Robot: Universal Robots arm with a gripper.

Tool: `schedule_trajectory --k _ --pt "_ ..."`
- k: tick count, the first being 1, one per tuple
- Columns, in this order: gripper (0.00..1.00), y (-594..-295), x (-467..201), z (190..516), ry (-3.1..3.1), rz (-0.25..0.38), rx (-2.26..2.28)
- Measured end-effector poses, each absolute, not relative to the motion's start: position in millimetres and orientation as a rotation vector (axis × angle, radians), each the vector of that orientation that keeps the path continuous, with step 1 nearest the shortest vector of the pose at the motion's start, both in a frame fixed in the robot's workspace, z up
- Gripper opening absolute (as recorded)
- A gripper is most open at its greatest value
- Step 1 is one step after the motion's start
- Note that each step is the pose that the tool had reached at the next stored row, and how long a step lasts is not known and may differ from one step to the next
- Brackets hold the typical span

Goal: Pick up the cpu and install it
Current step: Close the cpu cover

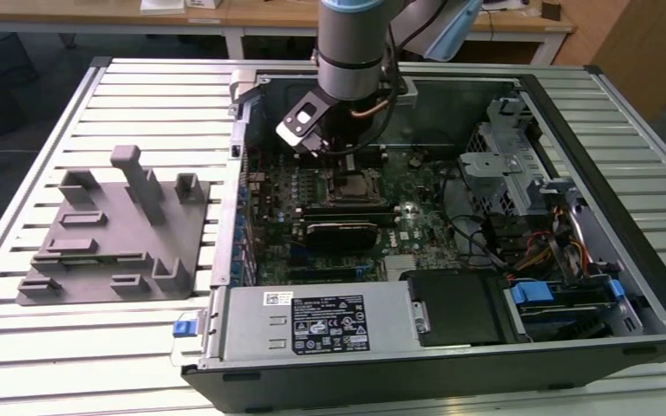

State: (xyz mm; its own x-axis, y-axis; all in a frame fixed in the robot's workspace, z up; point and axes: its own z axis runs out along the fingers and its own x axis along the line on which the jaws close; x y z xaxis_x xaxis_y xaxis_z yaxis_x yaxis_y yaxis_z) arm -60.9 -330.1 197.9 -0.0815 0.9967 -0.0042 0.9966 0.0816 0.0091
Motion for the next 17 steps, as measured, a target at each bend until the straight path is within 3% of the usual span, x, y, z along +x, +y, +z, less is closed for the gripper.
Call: schedule_trajectory --k 9,17 --pt "0.11 -329.9 -55.5 199.3 2.303 0.011 2.122" --pt "0.11 -330.0 -55.7 221.3 2.303 0.008 2.123"
